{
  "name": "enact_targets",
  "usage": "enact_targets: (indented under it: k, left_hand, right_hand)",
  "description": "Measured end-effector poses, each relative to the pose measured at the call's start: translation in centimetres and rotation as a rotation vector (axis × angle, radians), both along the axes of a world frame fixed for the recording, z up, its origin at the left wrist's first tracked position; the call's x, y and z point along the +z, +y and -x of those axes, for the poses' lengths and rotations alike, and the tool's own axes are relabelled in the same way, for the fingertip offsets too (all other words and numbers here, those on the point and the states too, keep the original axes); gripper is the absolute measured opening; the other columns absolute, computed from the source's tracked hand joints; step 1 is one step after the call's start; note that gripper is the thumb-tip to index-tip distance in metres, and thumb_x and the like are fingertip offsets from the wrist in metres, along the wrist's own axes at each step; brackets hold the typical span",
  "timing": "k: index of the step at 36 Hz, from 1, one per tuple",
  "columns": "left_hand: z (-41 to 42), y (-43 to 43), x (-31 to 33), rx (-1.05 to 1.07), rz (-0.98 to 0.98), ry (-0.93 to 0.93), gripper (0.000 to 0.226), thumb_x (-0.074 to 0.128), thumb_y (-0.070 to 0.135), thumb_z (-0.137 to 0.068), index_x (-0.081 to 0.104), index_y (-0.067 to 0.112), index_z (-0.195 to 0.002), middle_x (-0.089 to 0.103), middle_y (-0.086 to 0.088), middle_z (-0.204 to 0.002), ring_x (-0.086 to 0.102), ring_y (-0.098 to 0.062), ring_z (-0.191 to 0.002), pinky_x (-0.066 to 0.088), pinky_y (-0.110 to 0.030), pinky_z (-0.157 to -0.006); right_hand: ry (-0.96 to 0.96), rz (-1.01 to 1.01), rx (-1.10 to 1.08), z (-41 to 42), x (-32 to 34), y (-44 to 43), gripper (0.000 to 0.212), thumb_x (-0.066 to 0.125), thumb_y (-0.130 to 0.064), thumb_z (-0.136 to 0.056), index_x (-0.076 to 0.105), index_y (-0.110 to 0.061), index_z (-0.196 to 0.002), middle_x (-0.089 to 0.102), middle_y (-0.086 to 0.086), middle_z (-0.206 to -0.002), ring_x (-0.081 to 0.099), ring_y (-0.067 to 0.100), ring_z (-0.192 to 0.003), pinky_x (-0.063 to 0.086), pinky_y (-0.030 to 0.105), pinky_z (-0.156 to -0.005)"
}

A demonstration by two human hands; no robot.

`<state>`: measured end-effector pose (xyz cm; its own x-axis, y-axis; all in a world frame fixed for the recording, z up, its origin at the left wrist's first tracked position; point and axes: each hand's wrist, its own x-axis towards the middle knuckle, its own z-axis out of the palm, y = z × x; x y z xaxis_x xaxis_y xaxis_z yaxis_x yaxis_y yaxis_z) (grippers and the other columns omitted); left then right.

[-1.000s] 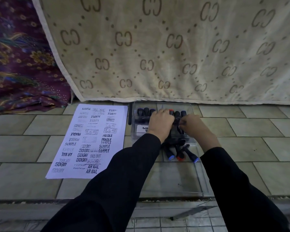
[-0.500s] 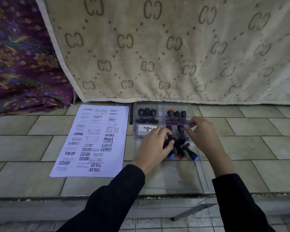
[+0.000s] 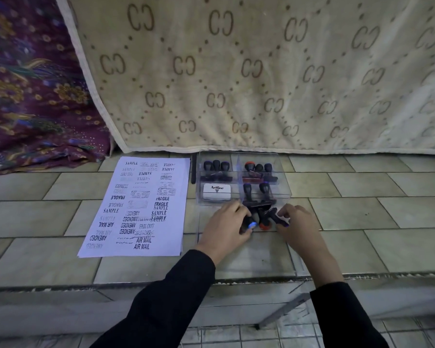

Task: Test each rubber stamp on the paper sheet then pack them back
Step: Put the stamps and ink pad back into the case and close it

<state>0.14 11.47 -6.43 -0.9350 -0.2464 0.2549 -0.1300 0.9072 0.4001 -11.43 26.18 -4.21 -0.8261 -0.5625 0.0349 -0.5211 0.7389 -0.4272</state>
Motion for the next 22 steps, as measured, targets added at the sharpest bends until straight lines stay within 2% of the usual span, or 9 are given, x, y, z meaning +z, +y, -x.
enact_targets:
  k: [7, 12, 15, 20, 22]
  left_hand:
    - [0.3, 0.0, 0.1, 0.020, -0.031, -0.028, 0.037, 0.064, 0.041, -0.085, 0.056, 0.021, -0.115, 0.048, 0.004, -0.113, 0.049, -0.015, -0.107, 0.044, -0.028, -0.088]
    - [0.7, -0.3, 0.3, 0.010, -0.023, -0.059, 0.039, 0.066, 0.042, -0.084, 0.057, 0.019, -0.115, 0.049, 0.003, -0.111, 0.048, -0.015, -0.105, 0.044, -0.029, -0.086]
    - [0.8, -0.5, 0.4, -0.015, 0.028, -0.051, 0.037, 0.061, 0.042, -0.088, 0.058, 0.016, -0.115, 0.051, 0.000, -0.111, 0.049, -0.016, -0.105, 0.043, -0.028, -0.085]
    - [0.2, -0.8, 0.5, -0.035, 0.024, 0.075, 0.036, 0.055, 0.038, -0.093, 0.057, 0.014, -0.121, 0.056, -0.001, -0.111, 0.052, -0.015, -0.104, 0.045, -0.026, -0.083]
    - [-0.1, -1.0, 1.0, -0.038, 0.001, 0.143, 0.035, 0.056, 0.031, -0.093, 0.054, 0.014, -0.123, 0.061, -0.003, -0.113, 0.055, -0.018, -0.105, 0.047, -0.030, -0.085]
  right_hand:
    - [-0.038, 0.070, -0.014, -0.4, -0.3, -0.1, 0.024, 0.072, -0.012, -0.076, 0.064, -0.001, -0.096, 0.061, 0.019, -0.097, 0.058, 0.033, -0.084, 0.047, 0.034, -0.072]
    - [-0.049, 0.076, -0.017, -0.4, -0.5, -0.2, 0.022, 0.073, -0.012, -0.077, 0.063, -0.004, -0.095, 0.061, 0.017, -0.095, 0.052, 0.022, -0.073, 0.037, 0.024, -0.062]
    - [-0.057, 0.058, -0.013, -0.2, -0.5, -0.2, 0.019, 0.069, -0.005, -0.077, 0.063, -0.004, -0.094, 0.062, 0.016, -0.095, 0.055, 0.024, -0.073, 0.039, 0.025, -0.062]
    - [-0.031, 0.046, -0.020, 0.1, -0.3, 0.3, 0.022, 0.068, -0.006, -0.076, 0.064, -0.009, -0.098, 0.063, 0.013, -0.095, 0.059, 0.028, -0.080, 0.043, 0.029, -0.064]
    - [-0.020, 0.040, -0.031, 0.3, -0.1, 0.5, 0.026, 0.069, -0.009, -0.076, 0.061, -0.011, -0.101, 0.063, 0.010, -0.095, 0.056, 0.025, -0.078, 0.043, 0.029, -0.065]
